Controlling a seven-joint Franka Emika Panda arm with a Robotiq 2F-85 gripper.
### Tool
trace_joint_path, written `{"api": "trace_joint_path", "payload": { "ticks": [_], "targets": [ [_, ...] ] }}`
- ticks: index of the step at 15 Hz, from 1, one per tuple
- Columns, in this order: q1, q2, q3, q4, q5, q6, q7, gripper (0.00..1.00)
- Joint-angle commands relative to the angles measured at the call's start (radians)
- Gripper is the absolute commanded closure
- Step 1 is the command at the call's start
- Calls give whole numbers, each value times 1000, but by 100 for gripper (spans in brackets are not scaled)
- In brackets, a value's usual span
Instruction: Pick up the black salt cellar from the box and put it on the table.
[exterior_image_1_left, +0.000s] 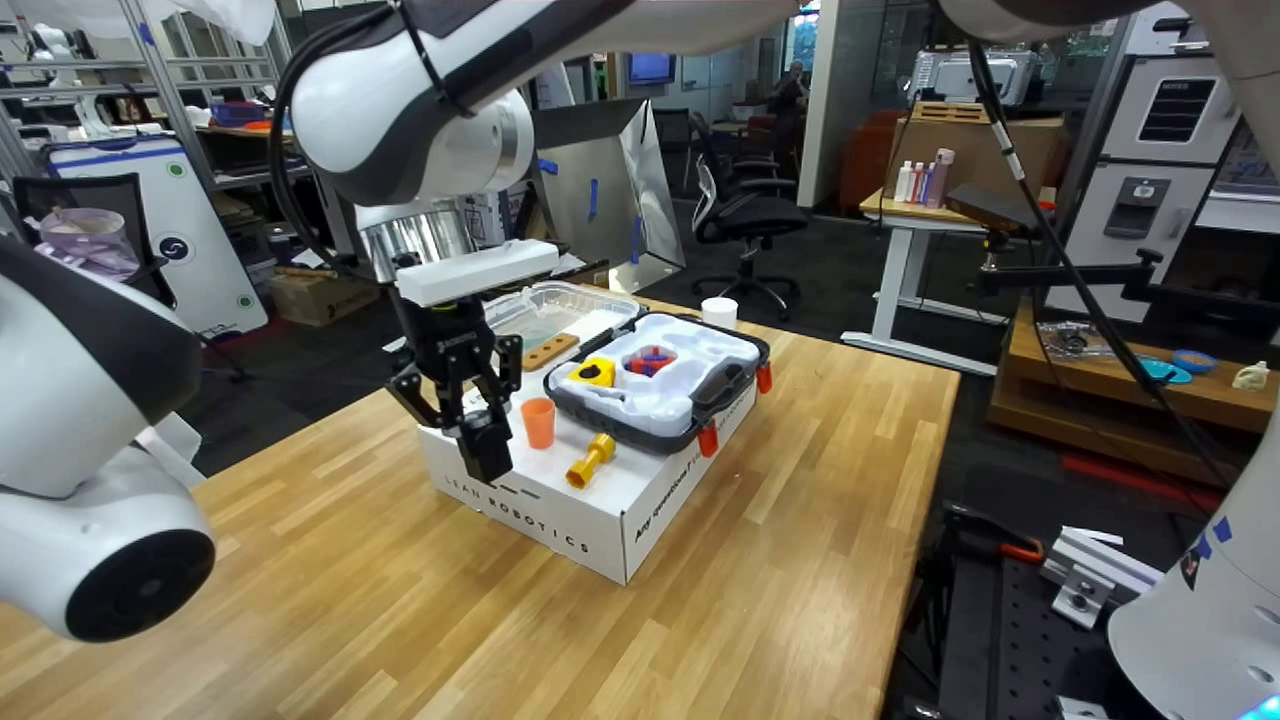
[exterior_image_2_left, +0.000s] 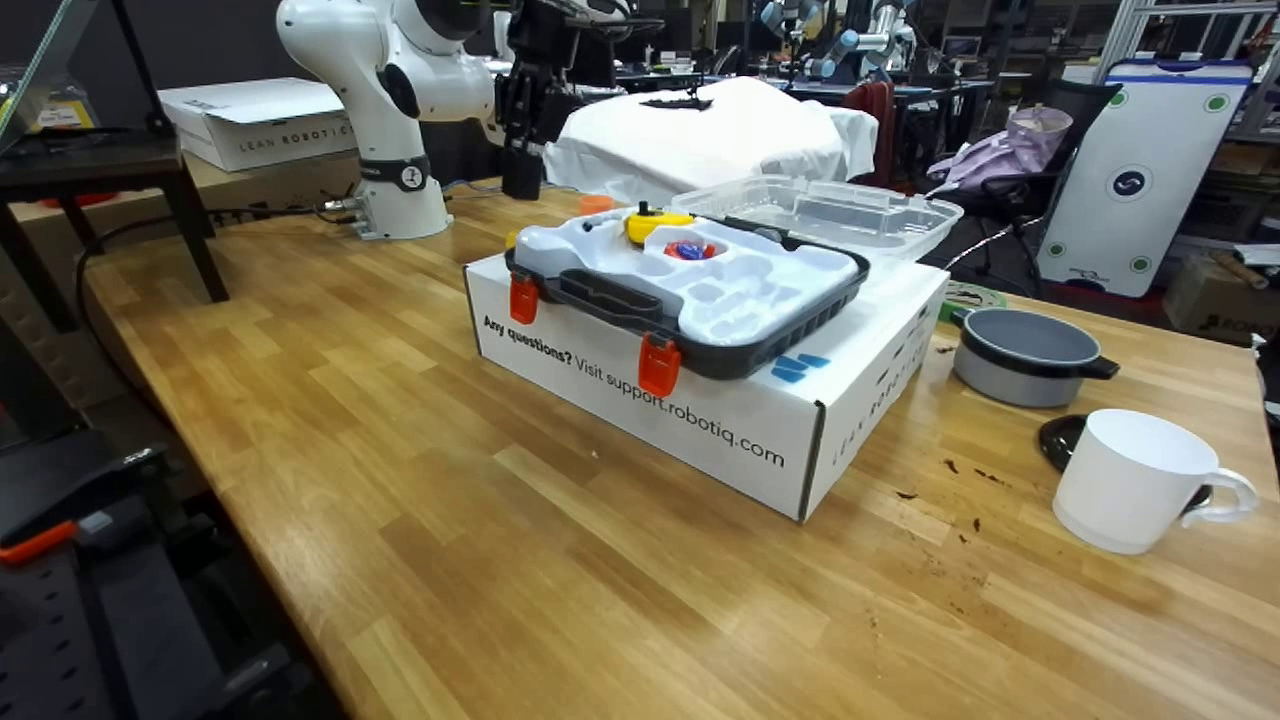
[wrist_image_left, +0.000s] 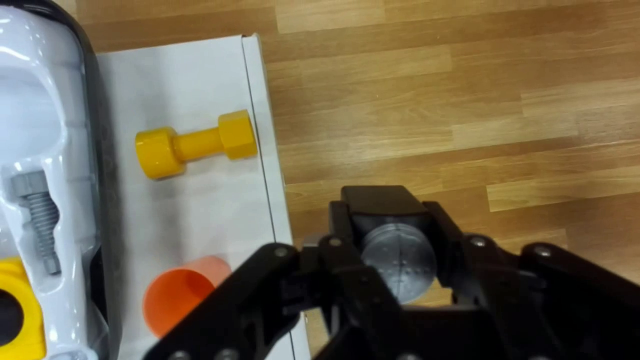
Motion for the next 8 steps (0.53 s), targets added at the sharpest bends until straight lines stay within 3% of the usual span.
{"api": "trace_joint_path", "payload": {
  "ticks": [1, 4, 5, 8],
  "targets": [
    [5, 0, -6, 2, 3, -3, -1, 61],
    [5, -4, -6, -3, 3, -3, -1, 61],
    [5, -6, -6, -5, 3, -3, -1, 86],
    [3, 28, 2, 18, 16, 2, -12, 86]
  ]
}}
